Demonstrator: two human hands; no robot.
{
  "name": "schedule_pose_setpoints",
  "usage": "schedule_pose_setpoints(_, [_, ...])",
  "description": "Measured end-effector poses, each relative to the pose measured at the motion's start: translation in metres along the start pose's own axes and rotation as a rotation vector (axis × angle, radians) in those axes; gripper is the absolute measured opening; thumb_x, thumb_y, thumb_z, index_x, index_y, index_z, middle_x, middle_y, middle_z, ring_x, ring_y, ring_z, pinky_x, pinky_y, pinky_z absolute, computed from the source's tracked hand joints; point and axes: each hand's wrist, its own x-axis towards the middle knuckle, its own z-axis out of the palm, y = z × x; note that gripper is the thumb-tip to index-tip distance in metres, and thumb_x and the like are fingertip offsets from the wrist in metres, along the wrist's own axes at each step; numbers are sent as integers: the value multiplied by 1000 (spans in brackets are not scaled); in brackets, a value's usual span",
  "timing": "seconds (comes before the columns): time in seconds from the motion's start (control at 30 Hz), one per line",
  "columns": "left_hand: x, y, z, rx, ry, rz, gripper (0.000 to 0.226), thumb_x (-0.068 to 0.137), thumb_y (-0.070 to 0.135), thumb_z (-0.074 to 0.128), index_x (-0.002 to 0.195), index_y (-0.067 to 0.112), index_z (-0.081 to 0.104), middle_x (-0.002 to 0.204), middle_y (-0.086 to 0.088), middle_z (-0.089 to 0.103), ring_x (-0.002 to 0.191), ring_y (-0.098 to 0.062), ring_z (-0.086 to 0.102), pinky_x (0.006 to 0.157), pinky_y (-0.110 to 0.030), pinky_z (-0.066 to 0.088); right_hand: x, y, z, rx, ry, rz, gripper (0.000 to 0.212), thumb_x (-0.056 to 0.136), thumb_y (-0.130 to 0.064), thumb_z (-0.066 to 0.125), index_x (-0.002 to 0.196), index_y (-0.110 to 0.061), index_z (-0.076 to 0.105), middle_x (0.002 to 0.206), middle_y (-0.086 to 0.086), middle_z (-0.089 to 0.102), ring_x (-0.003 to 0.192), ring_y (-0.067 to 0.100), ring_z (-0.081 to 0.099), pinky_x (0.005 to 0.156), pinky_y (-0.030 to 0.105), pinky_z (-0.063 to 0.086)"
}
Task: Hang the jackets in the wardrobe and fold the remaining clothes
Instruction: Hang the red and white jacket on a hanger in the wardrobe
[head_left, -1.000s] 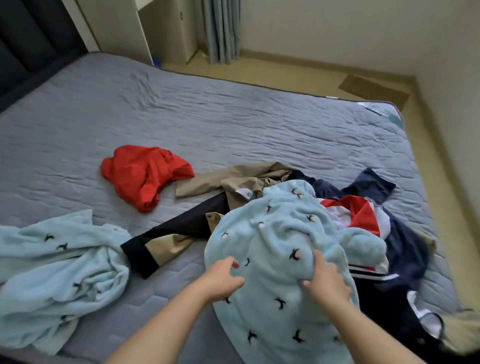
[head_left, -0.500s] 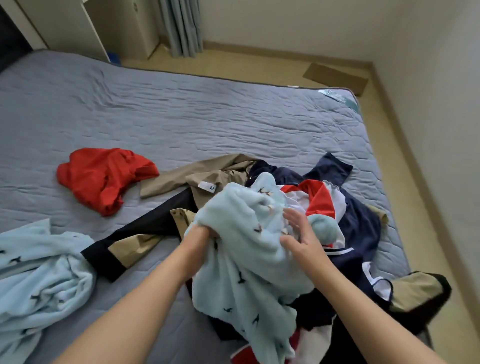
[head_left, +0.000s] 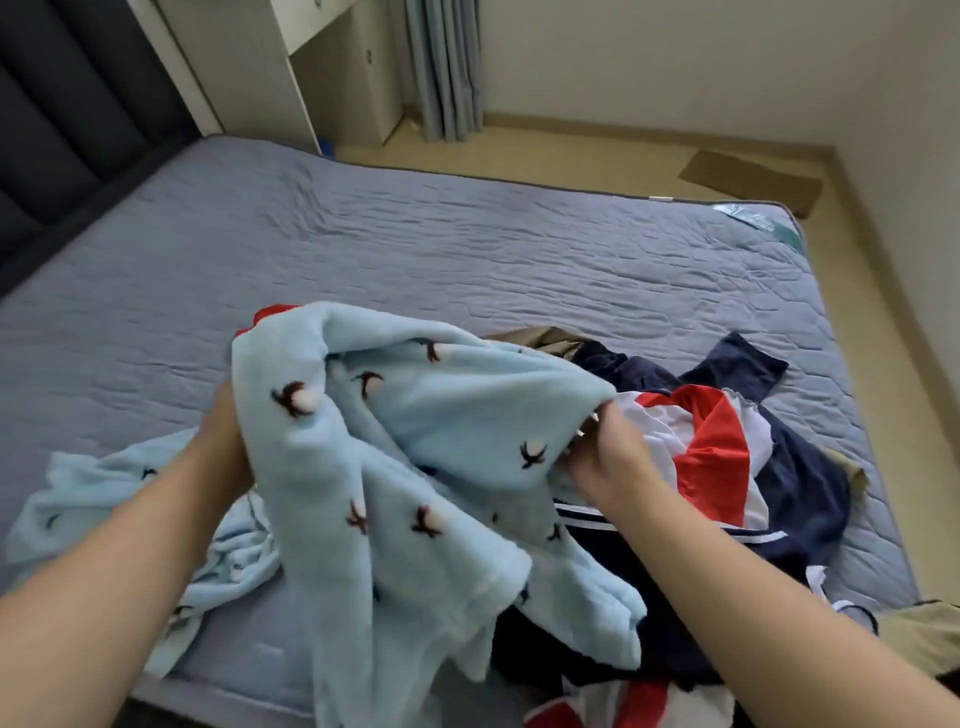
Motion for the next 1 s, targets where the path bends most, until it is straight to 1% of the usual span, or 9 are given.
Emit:
schedule_pose_setpoints(0.07, [18,14,-35,81,-268,-124,30,94,22,51,99,-5,61,75,-6,68,72,-24,57,58,-24,39,-1,-24,22,11,-18,-56,30,99,-25,39,81,-16,61,72,3,55,62,16,49,62,30,46])
schedule_pose_setpoints(0.17, [40,32,-73,315,-193,79,43,83,33,43,94,-2,65,94,-29,63,87,-41,57,71,-38,40,-10,-49,61,-112,-82,-98,29,100,-17,33,90,-15,61,66,3,65,61,20,59,56,35,53])
schedule_pose_setpoints(0.3, [76,73,-106,87,-41,-32,29,90,12,41,105,18,65,102,-21,67,85,-42,64,74,-49,56,-29,-94,136,-309,-101,-183,29,100,-15,30,94,-15,59,84,10,64,61,21,62,49,29,52])
schedule_pose_setpoints(0.37, [99,115,-123,-120,-25,-79,30,93,6,41,114,12,62,109,-15,64,93,-35,63,84,-51,54,-38,-118,184,-388,-134,-272,30,101,-14,30,89,-15,57,95,12,62,76,25,62,53,33,54])
schedule_pose_setpoints(0.5, [137,206,-152,-424,-98,80,32,94,6,34,106,13,63,112,-10,61,108,-31,58,95,-45,50,-61,-162,285,-720,-291,-737,19,93,-11,39,85,-7,56,81,8,54,78,24,56,67,44,56])
schedule_pose_setpoints(0.63, [167,218,-152,-39,-312,334,54,87,2,35,132,30,46,136,-18,46,112,-31,53,88,-40,50,-56,-157,326,-1083,-409,-1001,27,94,-13,44,116,-12,59,107,3,61,96,20,56,78,28,44])
schedule_pose_setpoints(0.77, [161,131,-105,725,-464,34,69,98,13,32,151,22,-11,155,-22,13,138,-39,28,109,-44,32,-4,-89,267,-1595,-378,-719,46,95,-16,47,141,-16,41,143,6,46,128,25,45,99,31,38])
schedule_pose_setpoints(0.83, [136,78,-76,754,-607,-88,64,100,16,31,152,10,-6,155,-22,15,138,-35,26,114,-39,25,22,-47,210,-1743,-381,-530,45,95,-18,48,140,-17,42,143,6,46,130,24,44,102,30,36])
schedule_pose_setpoints(1.0, [55,-7,-3,790,-891,9,55,94,15,44,147,10,28,150,-10,34,135,-25,37,105,-28,32,54,25,65,-1822,-342,-250,36,94,-22,46,128,-13,53,130,5,57,123,24,51,96,28,39])
